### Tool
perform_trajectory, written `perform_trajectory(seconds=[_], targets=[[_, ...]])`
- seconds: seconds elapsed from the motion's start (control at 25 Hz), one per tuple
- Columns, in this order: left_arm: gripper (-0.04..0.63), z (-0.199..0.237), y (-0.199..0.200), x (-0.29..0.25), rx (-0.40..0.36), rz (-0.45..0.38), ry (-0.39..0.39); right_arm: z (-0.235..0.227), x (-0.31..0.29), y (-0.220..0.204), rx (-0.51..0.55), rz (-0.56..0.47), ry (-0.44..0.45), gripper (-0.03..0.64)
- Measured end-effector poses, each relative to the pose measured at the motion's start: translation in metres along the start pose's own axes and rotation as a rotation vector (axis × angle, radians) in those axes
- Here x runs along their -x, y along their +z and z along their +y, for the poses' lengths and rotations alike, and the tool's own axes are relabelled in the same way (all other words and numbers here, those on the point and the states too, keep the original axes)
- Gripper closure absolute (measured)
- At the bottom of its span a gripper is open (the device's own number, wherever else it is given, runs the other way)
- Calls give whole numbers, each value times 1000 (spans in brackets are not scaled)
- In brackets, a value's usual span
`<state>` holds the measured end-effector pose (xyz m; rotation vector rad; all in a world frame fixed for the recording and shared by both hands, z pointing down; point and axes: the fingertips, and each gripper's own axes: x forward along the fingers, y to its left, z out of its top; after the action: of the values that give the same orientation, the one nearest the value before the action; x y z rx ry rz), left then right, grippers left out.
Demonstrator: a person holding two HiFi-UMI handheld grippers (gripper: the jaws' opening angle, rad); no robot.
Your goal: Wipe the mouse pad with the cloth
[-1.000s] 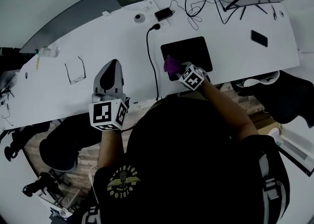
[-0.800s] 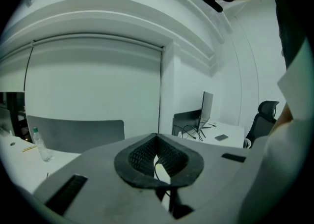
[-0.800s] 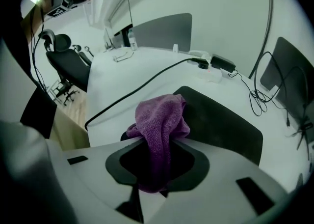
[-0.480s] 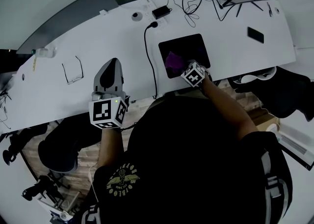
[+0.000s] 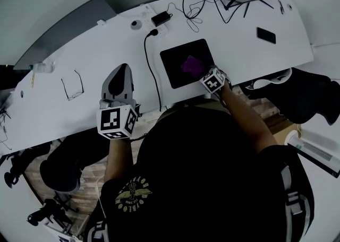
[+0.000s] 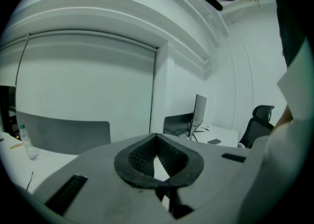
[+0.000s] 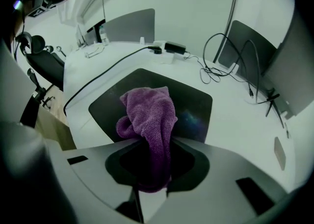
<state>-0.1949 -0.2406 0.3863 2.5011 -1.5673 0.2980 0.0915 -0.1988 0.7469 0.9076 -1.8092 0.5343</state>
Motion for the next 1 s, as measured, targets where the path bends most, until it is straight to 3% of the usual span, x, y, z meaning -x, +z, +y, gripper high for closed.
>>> perform_trajectory(seconds=[0.16,0.4,0.6,0.72,0.88,1.0], targets=[[594,-17,7,-11,-17,-2,-17,-30,7,-20,-56,3,-43,523],[594,-32,26,-24,6,-73,28,-57,16,-44,-93,6,-58,523],[594,-60,39,-43,-16,-75,5,-93,29,-68,-136,-3,-78,523],[594,-77,44,-52,-22,-70,-7,-109,71,-53,-197,-135,-52,525],[594,-94,52,-59,-28,-73,-13,-119,151,-8,-238,-419,-5,529],[594,-100,61,-62,-43,-88,-11,-125,220,30,-234,-620,-21,531]])
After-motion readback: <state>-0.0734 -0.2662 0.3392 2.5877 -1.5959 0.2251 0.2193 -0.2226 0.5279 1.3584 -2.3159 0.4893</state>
